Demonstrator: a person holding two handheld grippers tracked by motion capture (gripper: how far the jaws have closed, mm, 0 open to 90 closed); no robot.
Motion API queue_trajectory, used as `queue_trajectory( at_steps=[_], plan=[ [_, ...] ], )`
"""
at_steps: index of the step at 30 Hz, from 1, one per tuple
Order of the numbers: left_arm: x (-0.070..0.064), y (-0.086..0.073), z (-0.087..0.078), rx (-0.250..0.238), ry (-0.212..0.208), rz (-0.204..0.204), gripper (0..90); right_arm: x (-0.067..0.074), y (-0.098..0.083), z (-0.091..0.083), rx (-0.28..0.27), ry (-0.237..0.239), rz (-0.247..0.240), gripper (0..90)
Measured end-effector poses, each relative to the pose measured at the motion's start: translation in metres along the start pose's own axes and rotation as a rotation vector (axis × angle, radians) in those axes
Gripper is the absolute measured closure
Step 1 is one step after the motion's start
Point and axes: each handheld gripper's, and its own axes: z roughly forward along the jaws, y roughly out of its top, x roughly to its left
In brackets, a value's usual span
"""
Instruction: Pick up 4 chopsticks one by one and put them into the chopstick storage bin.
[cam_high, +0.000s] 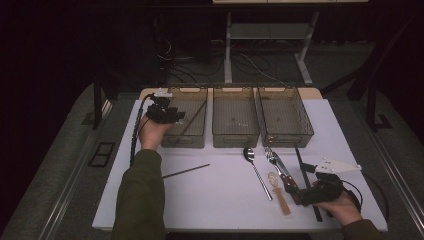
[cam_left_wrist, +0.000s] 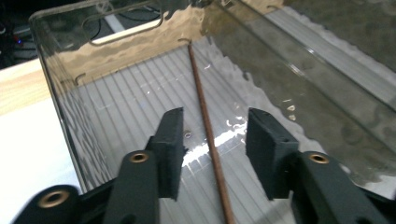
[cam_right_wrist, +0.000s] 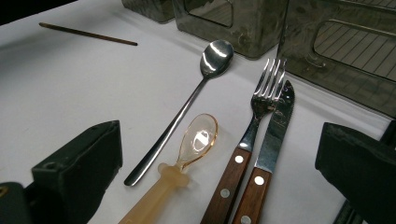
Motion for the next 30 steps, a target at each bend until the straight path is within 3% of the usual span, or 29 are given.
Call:
queue_trajectory(
  at_steps=[4, 15, 19, 23, 30],
  plan=[
    [0.0, 0.002, -0.008, -0.015, -0.044, -0.006, 49.5, 0.0, 0.0, 0.0, -0.002, -0.002, -0.002, 0.8],
    [-0.007, 0.004, -0.031, -0.014, -0.097, 0.076, 35.8, 0.0, 0.0, 0.0, -0.003, -0.004, 0.002, 0.8],
    [-0.009, 0.004, -0.04, -0.025, -0.132, 0.086, 31.0, 0.0, 0.0, -0.001, -0.005, -0.006, 0.006, 0.8],
    [-0.015, 0.003, -0.046, -0.014, -0.14, 0.112, 25.2, 0.0, 0.0, -0.001, -0.004, -0.008, 0.005, 0.8],
    [-0.025, -0.004, -0.058, -0.046, -0.168, 0.121, 19.8, 0.0, 0.0, -0.001, -0.008, -0.01, 0.007, 0.8]
  ],
)
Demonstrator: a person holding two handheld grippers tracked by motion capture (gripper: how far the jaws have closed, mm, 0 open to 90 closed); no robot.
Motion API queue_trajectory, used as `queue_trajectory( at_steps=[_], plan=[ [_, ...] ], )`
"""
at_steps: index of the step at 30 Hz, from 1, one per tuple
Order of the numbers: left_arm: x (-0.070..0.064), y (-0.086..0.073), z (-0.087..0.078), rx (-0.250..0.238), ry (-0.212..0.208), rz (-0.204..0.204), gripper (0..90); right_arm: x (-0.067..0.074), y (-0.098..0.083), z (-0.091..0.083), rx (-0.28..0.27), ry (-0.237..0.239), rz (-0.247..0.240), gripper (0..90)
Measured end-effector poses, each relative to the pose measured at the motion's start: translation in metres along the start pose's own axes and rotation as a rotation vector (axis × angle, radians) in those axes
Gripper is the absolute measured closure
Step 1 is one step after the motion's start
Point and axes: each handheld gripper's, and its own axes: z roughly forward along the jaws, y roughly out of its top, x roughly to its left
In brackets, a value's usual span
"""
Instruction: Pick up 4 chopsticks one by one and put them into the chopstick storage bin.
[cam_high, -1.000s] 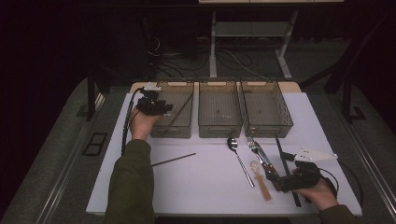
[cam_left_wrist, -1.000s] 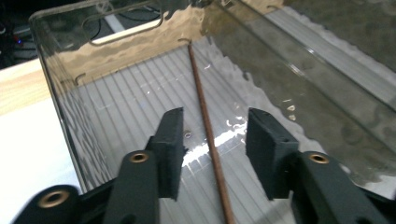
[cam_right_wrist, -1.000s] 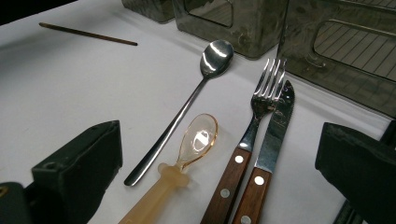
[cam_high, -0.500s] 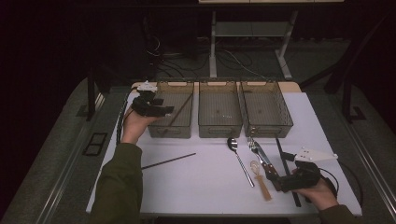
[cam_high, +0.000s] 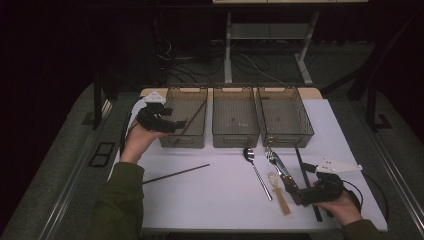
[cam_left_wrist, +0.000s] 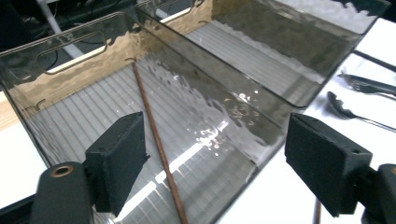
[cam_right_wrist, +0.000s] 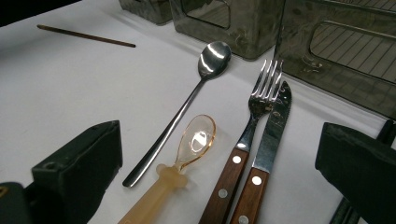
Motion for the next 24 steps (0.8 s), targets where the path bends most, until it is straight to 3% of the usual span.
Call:
queue_trajectory(
  at_steps=[17, 24],
  plan=[
    [-0.044, -0.028, -0.03, -0.027, -0.034, 0.076, 13.0, 0.0, 0.0, -0.001, -0.006, -0.001, -0.001, 0.8],
    [-0.058, -0.049, -0.039, -0.037, -0.041, 0.075, 13.0, 0.0, 0.0, -0.001, -0.008, -0.002, 0.002, 0.8]
  ],
)
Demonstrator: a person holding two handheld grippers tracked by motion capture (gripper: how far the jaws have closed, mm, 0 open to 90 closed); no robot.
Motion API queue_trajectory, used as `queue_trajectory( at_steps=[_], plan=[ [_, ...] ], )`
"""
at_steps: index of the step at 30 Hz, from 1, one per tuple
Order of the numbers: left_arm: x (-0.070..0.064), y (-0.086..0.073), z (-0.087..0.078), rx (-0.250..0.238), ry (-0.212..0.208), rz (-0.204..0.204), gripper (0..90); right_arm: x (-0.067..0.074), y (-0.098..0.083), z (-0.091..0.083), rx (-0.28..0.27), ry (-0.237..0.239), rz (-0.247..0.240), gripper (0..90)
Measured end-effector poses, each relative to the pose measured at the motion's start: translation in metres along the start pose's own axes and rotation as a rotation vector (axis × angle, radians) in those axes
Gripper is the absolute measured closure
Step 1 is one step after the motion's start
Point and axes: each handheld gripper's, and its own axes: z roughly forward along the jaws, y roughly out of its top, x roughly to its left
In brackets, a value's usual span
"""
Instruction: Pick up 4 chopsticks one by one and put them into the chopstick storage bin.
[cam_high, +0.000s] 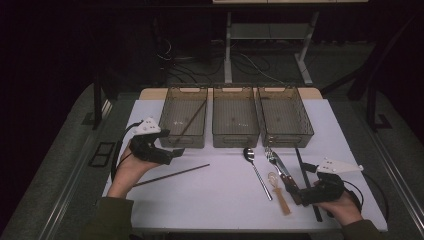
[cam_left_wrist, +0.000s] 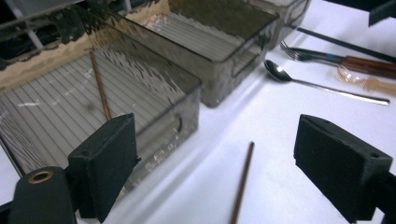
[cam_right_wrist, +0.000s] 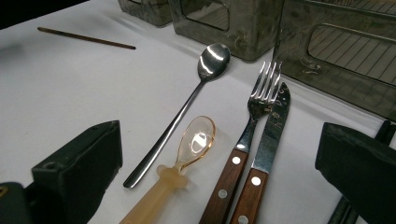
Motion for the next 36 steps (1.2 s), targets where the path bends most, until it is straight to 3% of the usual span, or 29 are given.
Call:
queue_trajectory(
  at_steps=[12, 23, 27, 36],
  plan=[
    [-0.015, -0.041, -0.011, 0.003, -0.008, -0.022, 15.5, 0.0, 0.0, -0.001, -0.005, 0.001, -0.003, 0.8],
    [-0.014, -0.068, -0.016, 0.013, -0.02, -0.036, 27.5, 0.0, 0.0, -0.001, 0.0, -0.007, 0.003, 0.8],
    [-0.012, -0.074, -0.019, 0.028, -0.018, -0.045, 33.9, 0.0, 0.0, -0.001, 0.002, -0.006, -0.002, 0.8],
    [-0.006, -0.09, -0.02, 0.087, -0.018, -0.052, 58.3, 0.001, -0.001, 0.0, 0.012, -0.004, -0.007, 0.8]
  ],
)
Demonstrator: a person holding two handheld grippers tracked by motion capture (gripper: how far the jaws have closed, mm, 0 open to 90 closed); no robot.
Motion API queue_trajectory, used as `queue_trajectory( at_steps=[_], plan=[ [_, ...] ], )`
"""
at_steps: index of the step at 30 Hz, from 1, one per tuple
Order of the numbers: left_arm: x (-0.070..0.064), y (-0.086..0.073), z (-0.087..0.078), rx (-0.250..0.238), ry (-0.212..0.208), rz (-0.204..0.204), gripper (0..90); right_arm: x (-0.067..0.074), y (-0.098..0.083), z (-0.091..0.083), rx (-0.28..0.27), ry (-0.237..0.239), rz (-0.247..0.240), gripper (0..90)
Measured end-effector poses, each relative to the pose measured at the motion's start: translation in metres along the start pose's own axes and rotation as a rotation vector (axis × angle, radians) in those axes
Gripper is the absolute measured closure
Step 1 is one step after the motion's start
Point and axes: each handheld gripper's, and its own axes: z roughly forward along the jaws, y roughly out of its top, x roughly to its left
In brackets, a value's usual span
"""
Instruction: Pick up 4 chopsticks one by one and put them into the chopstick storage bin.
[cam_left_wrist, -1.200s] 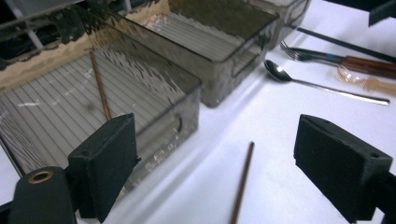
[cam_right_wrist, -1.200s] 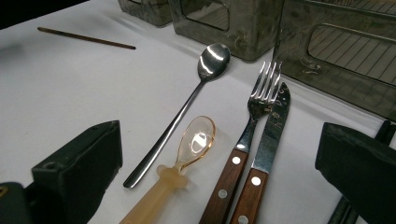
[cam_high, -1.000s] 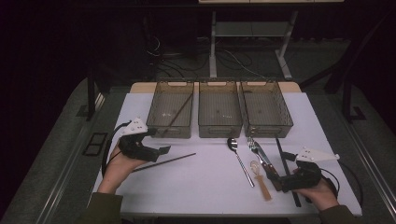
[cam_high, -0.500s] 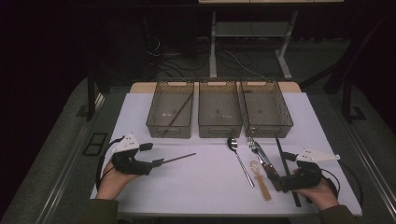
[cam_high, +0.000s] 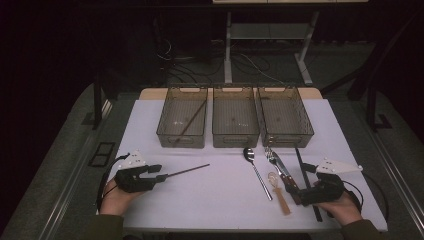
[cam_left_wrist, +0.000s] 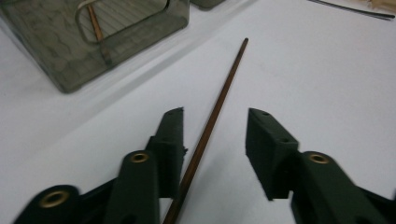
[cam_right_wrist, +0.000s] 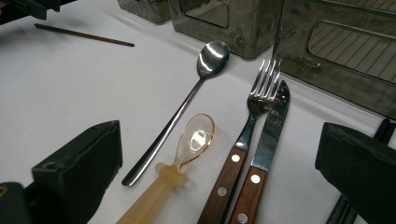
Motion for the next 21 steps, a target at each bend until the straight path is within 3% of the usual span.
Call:
queue_trajectory(
  at_steps=[9, 21],
  plan=[
    [0.012, -0.002, 0.005, 0.007, -0.021, -0.007, 70.6, 0.0, 0.0, 0.001, 0.002, 0.001, -0.003, 0.8],
    [0.022, -0.005, 0.019, 0.06, -0.064, -0.013, 74.6, 0.0, 0.0, 0.002, 0.005, 0.005, -0.007, 0.8]
  ],
)
